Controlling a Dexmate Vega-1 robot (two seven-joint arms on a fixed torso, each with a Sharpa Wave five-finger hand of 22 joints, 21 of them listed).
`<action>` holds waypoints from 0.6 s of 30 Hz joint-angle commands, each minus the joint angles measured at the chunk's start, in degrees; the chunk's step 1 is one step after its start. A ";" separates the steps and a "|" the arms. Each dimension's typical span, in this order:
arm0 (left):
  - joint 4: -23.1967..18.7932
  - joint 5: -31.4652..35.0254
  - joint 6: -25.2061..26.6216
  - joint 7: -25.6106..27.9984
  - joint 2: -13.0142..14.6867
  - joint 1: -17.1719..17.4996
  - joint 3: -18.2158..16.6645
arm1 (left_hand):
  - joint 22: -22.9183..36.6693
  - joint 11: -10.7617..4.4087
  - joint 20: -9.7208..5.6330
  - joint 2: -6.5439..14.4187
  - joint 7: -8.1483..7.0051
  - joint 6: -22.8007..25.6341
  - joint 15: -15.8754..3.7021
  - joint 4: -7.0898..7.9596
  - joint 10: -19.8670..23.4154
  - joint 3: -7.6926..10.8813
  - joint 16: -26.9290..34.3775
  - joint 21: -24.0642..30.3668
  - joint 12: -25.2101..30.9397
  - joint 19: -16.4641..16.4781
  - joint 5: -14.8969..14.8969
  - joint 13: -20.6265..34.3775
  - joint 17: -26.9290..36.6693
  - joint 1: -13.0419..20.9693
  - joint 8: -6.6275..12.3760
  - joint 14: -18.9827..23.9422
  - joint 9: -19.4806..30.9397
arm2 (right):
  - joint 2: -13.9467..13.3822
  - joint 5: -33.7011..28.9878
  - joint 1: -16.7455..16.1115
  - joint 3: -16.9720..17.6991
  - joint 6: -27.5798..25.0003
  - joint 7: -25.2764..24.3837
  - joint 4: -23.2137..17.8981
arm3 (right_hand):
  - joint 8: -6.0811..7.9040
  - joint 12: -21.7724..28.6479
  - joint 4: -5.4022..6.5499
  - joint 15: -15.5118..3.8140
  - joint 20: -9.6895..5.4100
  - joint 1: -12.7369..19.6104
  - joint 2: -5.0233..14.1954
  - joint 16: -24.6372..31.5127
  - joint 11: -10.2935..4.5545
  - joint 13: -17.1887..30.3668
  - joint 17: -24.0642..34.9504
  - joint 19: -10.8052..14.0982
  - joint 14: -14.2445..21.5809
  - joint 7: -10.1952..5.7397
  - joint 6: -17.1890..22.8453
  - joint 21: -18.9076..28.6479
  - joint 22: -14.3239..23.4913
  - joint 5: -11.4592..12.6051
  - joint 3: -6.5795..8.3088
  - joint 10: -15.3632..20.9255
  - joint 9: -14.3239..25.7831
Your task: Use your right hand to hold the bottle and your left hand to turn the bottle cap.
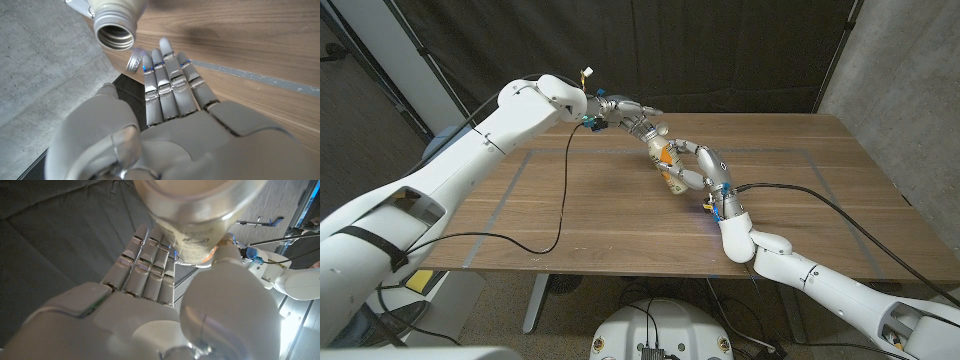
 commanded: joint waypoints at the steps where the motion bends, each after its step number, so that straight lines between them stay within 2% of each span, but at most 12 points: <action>1: -0.89 -2.27 -3.79 -0.37 1.91 1.54 -2.75 | 0.20 1.07 3.67 0.03 -0.58 -7.85 2.25 -0.05 -8.99 -1.62 -0.23 -1.30 -0.28 -5.59 0.55 -0.53 0.18 -2.36 -1.36 -10.41 0.12 | -0.08 0.23 -0.22 0.28 -1.03 -0.57 -0.47 | -0.22 0.13 0.26 -5.52 -7.48 5.53 6.29 -0.20 -7.03 0.32 0.23 0.65 0.27 -9.73 10.62 0.50 0.12 -0.01 0.16 7.66 0.05; 3: -0.92 -2.30 -5.48 -0.45 2.34 1.91 -3.17 | 0.24 1.29 4.82 0.04 -0.84 -10.73 2.80 -0.18 -12.21 -2.11 -0.36 -1.28 -0.17 -7.07 0.62 -0.63 0.21 -2.85 -1.55 -14.38 0.09 | -0.08 0.39 -0.28 0.31 -1.17 -0.42 -0.62 | -0.22 0.12 0.26 -5.52 -7.49 5.57 6.27 -0.21 -7.07 0.32 0.23 0.70 0.34 -9.83 10.86 0.53 0.13 -0.04 0.13 7.77 0.00; 4: -1.03 -2.20 -6.36 -0.31 2.56 2.14 -3.39 | 0.26 1.93 5.17 0.06 -0.94 -11.96 3.38 -0.23 -14.46 -2.38 -0.29 -1.53 -0.30 -8.69 0.63 -0.67 0.24 -3.13 -1.43 -16.33 0.12 | -0.12 0.62 -0.32 0.34 -1.19 -0.17 -0.75 | -0.24 0.10 0.26 -5.51 -7.49 5.57 6.25 -0.22 -7.11 0.32 0.22 0.63 0.34 -9.91 10.87 0.50 0.14 -0.04 0.11 7.78 -0.01; 7: -1.71 -2.11 -8.84 0.90 3.09 3.35 -4.56 | 0.31 1.76 5.55 0.03 -1.55 -14.48 3.55 -0.29 -17.01 -2.93 -0.33 -1.52 -0.09 -10.70 0.68 -0.71 0.30 -3.70 -1.49 -20.14 0.01 | 0.01 0.98 -0.38 0.46 -1.27 -0.05 -0.82 | -0.33 0.02 0.30 -5.46 -7.47 5.54 6.18 -0.25 -7.16 0.32 0.21 0.52 0.35 -9.89 10.89 0.46 0.15 -0.07 0.03 7.78 -0.07; 14: -3.31 -3.37 -13.11 4.21 4.07 6.89 -8.20 | 0.38 1.45 5.34 0.17 -1.87 -15.70 3.22 -0.38 -19.13 -3.26 -0.20 -1.56 0.03 -12.51 0.74 -0.73 0.33 -4.00 -1.30 -22.61 -0.08 | 0.13 1.87 -0.55 0.91 -1.21 0.19 -1.00 | -0.54 -0.23 0.53 -5.35 -7.43 5.27 6.09 -0.32 -6.95 0.30 0.20 0.53 0.37 -9.76 11.02 0.48 0.18 -0.14 -0.20 7.65 -0.21; 18: -3.66 -4.70 -16.66 6.51 4.03 9.78 -10.64 | 0.45 1.32 3.92 0.34 -2.13 -15.97 2.53 -0.40 -19.43 -3.39 0.08 -1.39 0.31 -13.07 0.77 -0.74 0.35 -4.15 -1.12 -23.02 -0.12 | 0.28 2.75 -0.62 1.31 -1.17 0.56 -1.07 | -0.70 -0.35 0.60 -5.35 -7.33 5.14 6.01 -0.39 -7.00 0.30 0.18 0.43 0.27 -9.85 10.86 0.45 0.19 -0.17 -0.31 7.53 -0.26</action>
